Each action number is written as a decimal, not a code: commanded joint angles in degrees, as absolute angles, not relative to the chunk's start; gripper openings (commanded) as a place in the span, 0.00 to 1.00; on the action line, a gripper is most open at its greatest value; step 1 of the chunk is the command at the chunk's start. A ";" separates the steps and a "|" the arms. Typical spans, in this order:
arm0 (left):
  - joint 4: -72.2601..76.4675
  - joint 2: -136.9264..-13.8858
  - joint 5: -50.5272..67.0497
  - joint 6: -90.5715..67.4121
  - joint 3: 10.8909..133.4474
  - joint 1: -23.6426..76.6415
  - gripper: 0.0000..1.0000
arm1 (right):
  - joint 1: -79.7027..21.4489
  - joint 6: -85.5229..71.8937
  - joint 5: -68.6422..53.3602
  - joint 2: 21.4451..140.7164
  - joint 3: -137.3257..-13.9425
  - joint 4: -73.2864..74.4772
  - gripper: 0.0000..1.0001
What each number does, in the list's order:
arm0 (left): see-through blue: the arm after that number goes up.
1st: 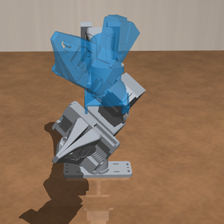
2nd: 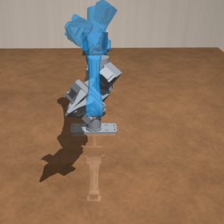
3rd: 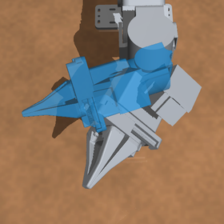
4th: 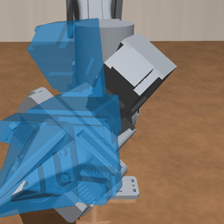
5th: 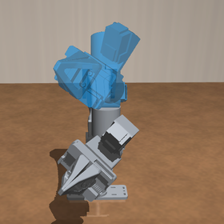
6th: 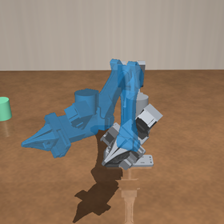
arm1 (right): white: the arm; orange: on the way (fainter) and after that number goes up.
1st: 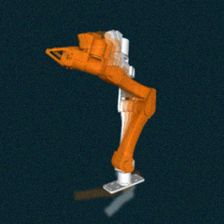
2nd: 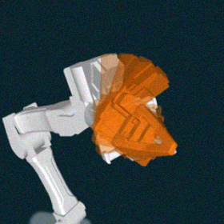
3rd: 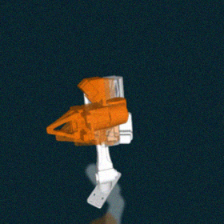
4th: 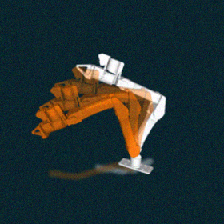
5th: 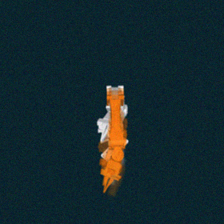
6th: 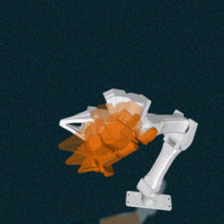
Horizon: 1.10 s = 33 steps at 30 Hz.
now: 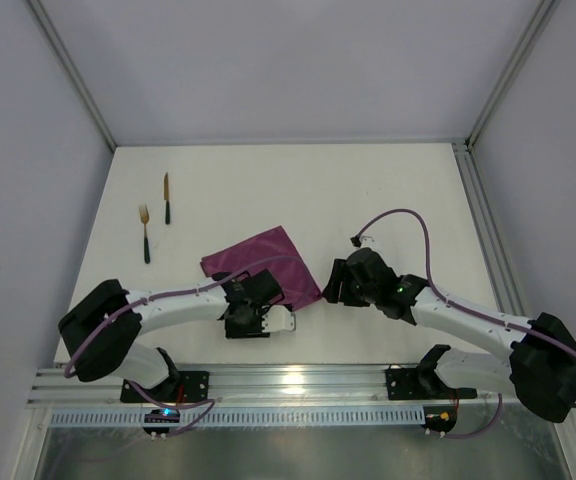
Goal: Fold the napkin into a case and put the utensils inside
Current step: Pick up the upper triangle-folded napkin from the center of the board.
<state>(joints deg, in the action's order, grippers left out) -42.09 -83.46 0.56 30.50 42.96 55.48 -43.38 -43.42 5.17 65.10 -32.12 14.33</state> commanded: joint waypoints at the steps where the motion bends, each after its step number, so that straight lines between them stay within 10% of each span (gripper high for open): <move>1: -33.32 -85.08 0.62 29.53 39.20 55.55 0.31 | -43.33 -42.45 5.19 63.28 -32.87 13.80 0.61; 9: -30.94 -82.09 0.62 27.86 38.23 55.55 0.00 | -43.33 -44.56 3.43 62.05 -32.44 12.31 0.61; 21: -34.45 -68.74 -3.60 26.89 40.43 55.46 0.00 | -43.50 -67.98 -2.55 64.86 -23.14 -6.01 0.82; 33: -34.01 -66.97 -4.66 26.98 40.87 55.46 0.00 | -51.85 -86.21 5.53 79.34 -21.98 -20.38 0.82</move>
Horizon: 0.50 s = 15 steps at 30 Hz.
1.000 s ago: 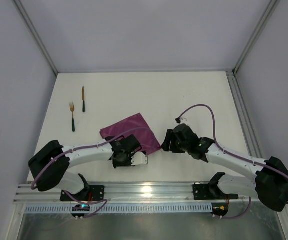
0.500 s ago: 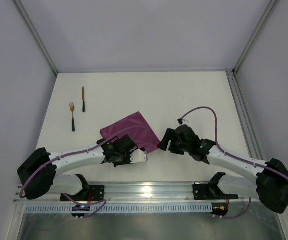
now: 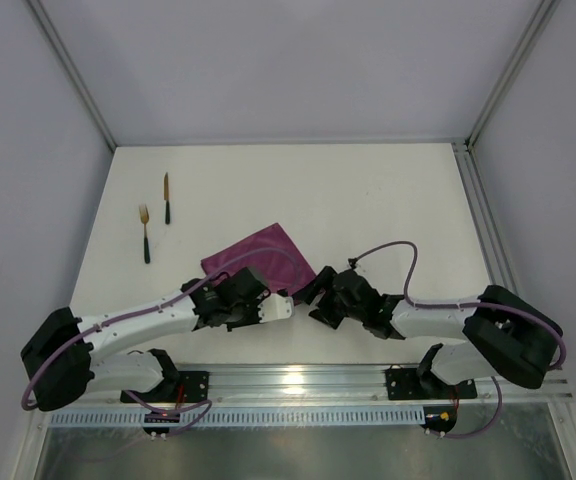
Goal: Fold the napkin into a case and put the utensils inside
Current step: Pick up the upper triangle-folded napkin from the center of the board.
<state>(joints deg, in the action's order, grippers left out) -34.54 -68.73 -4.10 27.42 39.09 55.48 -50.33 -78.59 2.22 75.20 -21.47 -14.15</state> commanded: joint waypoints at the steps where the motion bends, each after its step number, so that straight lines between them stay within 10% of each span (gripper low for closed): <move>1: -34.10 -66.62 -4.66 26.98 40.96 55.46 0.00 | -52.03 -87.44 5.97 80.41 -21.71 -20.91 0.82; 15: -34.80 -63.19 -4.84 27.16 40.96 55.46 0.00 | -52.56 -96.93 13.27 88.15 -19.78 -19.95 0.82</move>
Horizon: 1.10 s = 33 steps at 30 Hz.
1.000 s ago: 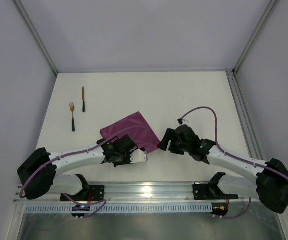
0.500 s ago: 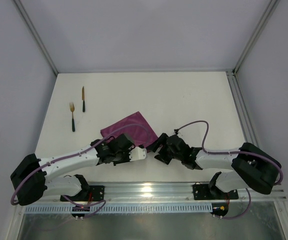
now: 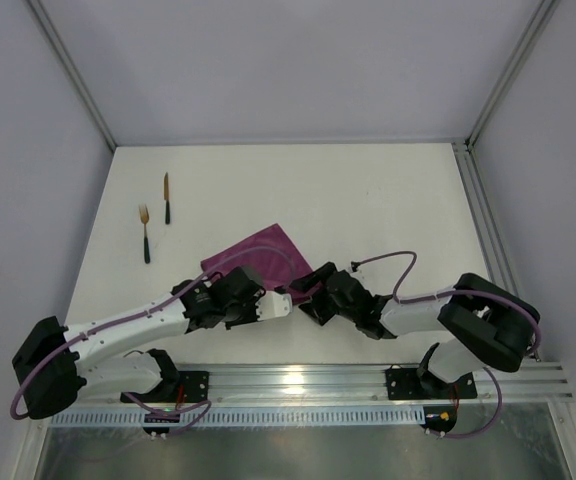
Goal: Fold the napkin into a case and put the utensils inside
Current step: Pick up the upper triangle-folded napkin from the center of the board.
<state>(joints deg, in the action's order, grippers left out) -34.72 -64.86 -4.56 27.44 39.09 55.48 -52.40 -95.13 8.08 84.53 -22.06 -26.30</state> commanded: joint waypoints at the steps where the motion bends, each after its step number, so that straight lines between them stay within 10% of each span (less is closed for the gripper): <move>1: -34.80 -63.19 -4.75 27.16 40.96 55.46 0.00 | -52.56 -97.38 13.45 88.76 -19.51 -20.39 0.81; 33: -31.38 -68.73 -0.97 28.12 33.66 54.49 0.00 | -52.47 -91.14 18.90 100.63 -18.46 -34.36 0.14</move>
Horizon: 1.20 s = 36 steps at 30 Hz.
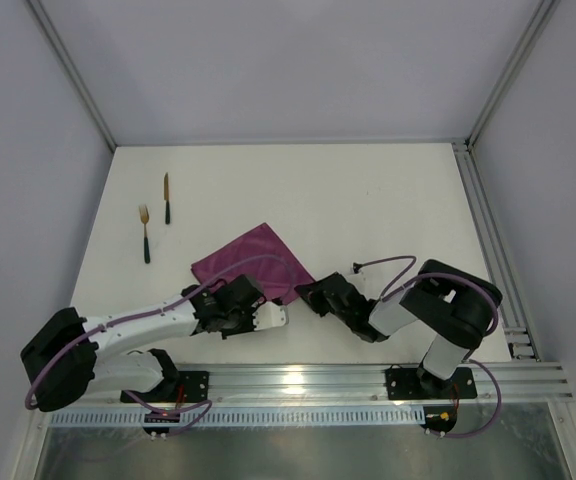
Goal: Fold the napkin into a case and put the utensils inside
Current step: Pick up the upper triangle-folded napkin from the center of the board.
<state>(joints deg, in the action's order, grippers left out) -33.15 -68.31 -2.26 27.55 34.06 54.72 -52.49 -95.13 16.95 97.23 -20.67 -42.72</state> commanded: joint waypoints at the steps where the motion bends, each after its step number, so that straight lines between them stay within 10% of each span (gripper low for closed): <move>1: -31.46 -68.73 -0.88 28.30 33.66 54.49 0.00 | -52.47 -91.06 18.81 100.63 -18.37 -34.54 0.11; 14: -37.96 -63.02 5.53 29.44 35.77 53.62 0.55 | -52.47 -80.35 19.51 94.40 -22.23 -27.07 0.04; 36: -39.01 -65.04 15.56 29.96 41.75 47.01 0.61 | -50.45 -66.44 14.68 89.03 -26.72 -23.55 0.04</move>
